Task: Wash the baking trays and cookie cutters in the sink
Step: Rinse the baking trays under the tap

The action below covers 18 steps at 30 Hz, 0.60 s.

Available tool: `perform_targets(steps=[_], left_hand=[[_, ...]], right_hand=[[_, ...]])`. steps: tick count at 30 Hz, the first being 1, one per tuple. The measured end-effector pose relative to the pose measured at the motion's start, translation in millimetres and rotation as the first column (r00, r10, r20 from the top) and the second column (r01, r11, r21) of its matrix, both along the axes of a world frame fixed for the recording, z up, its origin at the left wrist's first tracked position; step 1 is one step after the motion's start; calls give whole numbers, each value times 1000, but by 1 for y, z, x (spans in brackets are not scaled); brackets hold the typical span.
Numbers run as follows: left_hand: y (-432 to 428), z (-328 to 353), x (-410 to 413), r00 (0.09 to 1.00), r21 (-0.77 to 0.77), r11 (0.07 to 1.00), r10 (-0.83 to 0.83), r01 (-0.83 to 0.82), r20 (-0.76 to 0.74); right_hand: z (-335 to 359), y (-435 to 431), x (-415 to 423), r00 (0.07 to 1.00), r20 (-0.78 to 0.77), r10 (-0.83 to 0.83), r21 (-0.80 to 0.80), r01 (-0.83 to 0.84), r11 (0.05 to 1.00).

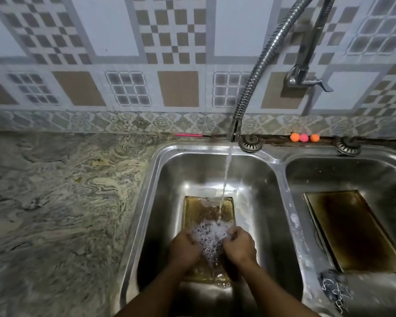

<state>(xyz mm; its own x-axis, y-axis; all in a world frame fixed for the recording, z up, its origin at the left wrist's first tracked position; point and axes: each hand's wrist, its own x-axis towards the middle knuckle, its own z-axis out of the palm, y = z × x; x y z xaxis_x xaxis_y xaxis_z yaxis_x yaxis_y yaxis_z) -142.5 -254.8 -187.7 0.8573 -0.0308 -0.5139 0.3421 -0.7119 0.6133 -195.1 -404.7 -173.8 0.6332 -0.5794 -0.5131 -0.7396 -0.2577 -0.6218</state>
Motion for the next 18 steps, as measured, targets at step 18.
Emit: perform_targets(steps=[18], left_hand=[[-20,48,11,998,-79,995,55,-56,-12]], right_hand=[[55,-44,4,922,261,-284,222,229,948]])
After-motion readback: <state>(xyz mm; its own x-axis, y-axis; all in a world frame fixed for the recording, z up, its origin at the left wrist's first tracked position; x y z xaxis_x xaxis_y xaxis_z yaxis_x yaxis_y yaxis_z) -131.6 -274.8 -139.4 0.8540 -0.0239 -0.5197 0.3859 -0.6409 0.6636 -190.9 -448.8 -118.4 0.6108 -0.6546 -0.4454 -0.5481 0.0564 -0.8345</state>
